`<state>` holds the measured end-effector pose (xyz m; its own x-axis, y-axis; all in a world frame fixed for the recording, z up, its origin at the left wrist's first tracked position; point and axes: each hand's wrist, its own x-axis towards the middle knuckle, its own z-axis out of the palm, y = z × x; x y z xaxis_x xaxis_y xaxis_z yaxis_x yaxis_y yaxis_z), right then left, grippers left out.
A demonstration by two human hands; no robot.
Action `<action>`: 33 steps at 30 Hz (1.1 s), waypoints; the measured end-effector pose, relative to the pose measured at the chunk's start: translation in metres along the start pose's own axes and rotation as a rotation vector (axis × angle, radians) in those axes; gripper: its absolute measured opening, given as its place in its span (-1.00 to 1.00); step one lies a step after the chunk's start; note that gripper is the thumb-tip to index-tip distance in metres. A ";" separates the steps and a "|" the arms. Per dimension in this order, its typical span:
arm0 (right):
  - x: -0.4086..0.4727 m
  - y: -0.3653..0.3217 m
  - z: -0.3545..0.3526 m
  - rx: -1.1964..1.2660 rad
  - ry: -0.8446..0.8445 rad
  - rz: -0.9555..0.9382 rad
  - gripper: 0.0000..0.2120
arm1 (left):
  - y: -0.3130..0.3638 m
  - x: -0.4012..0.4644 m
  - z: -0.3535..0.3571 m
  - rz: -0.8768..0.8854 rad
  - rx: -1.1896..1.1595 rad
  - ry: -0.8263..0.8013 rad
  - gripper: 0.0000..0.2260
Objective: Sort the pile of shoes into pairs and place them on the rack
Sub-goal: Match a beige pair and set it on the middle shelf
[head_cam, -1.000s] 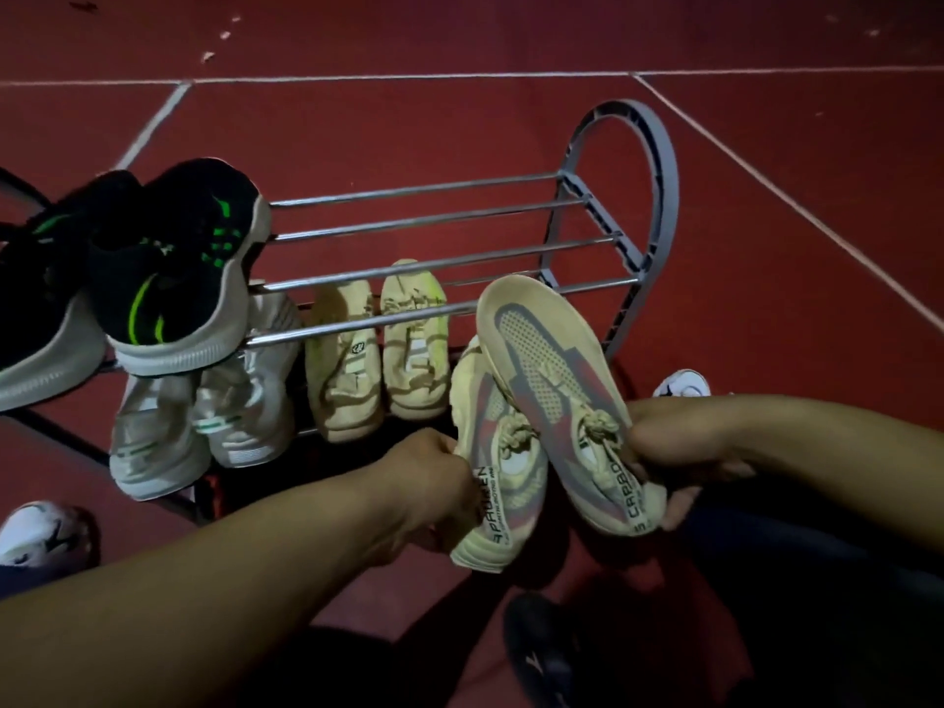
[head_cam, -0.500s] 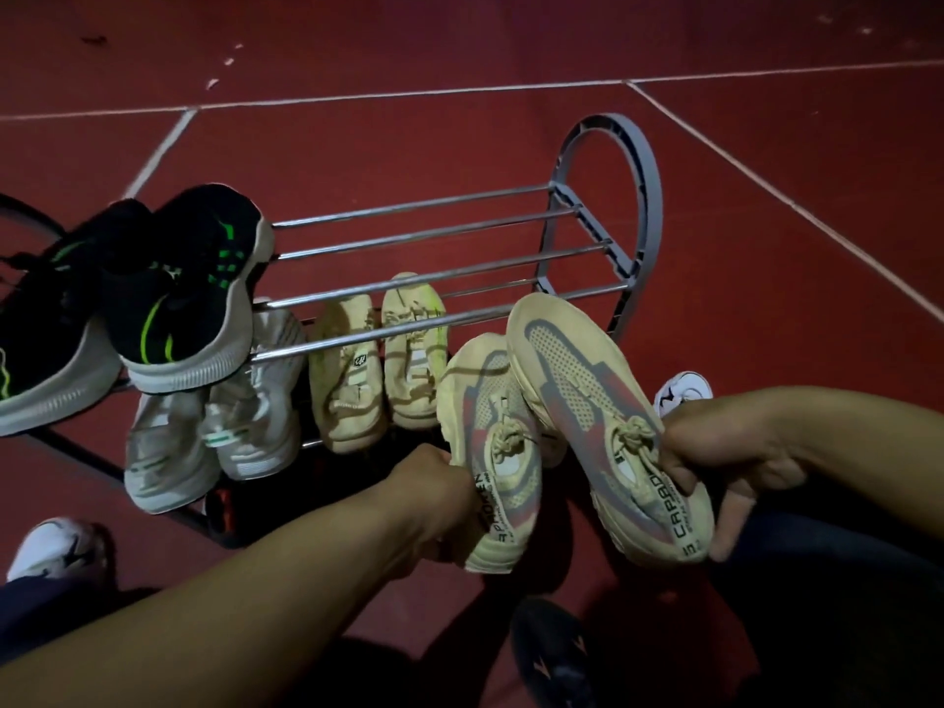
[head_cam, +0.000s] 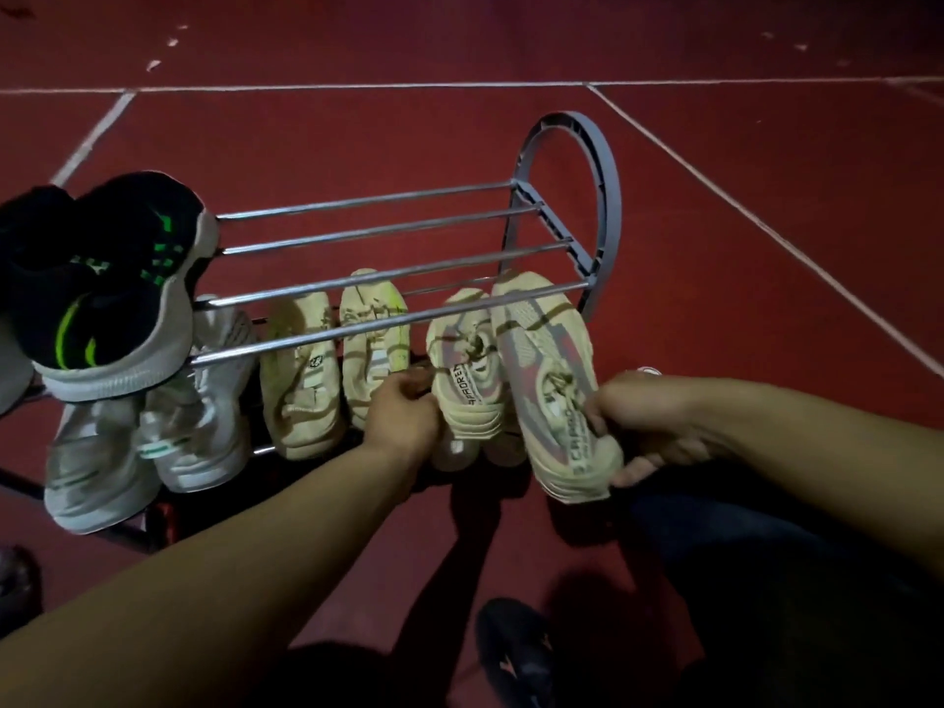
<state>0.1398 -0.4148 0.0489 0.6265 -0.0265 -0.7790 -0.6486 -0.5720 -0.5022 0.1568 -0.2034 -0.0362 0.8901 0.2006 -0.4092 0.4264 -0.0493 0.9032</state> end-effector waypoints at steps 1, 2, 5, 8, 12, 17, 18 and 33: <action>0.005 -0.003 0.003 0.034 0.008 -0.014 -0.77 | -0.005 -0.001 0.003 -0.064 -0.080 0.034 -0.84; 0.011 -0.005 0.007 0.077 0.027 -0.029 -0.78 | -0.010 -0.005 0.007 -0.164 -0.166 0.030 -0.78; 0.031 -0.018 0.017 0.251 0.163 -0.115 -0.82 | -0.018 -0.023 0.015 -0.450 -0.268 -0.135 -0.64; 0.053 -0.028 0.025 0.333 0.276 -0.193 -0.84 | -0.022 -0.026 0.020 -0.483 -0.321 -0.252 -0.83; 0.060 -0.026 0.034 0.298 0.265 -0.139 -0.62 | -0.024 -0.016 0.018 -0.501 -0.375 -0.250 -0.83; 0.046 -0.019 0.040 0.110 0.004 -0.188 -0.18 | -0.027 -0.002 0.014 -0.506 -0.574 -0.132 -0.81; 0.046 -0.017 0.042 -0.027 -0.007 -0.199 -0.05 | -0.026 0.000 0.013 -0.493 -0.582 -0.117 -0.82; 0.080 -0.073 0.064 -0.740 0.622 -0.245 -0.20 | -0.028 0.025 0.029 -0.437 -0.511 -0.111 -0.70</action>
<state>0.2092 -0.3229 -0.0005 0.9592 -0.1430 -0.2440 -0.1708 -0.9805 -0.0969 0.1720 -0.2255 -0.0756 0.6766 -0.0062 -0.7363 0.6449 0.4876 0.5885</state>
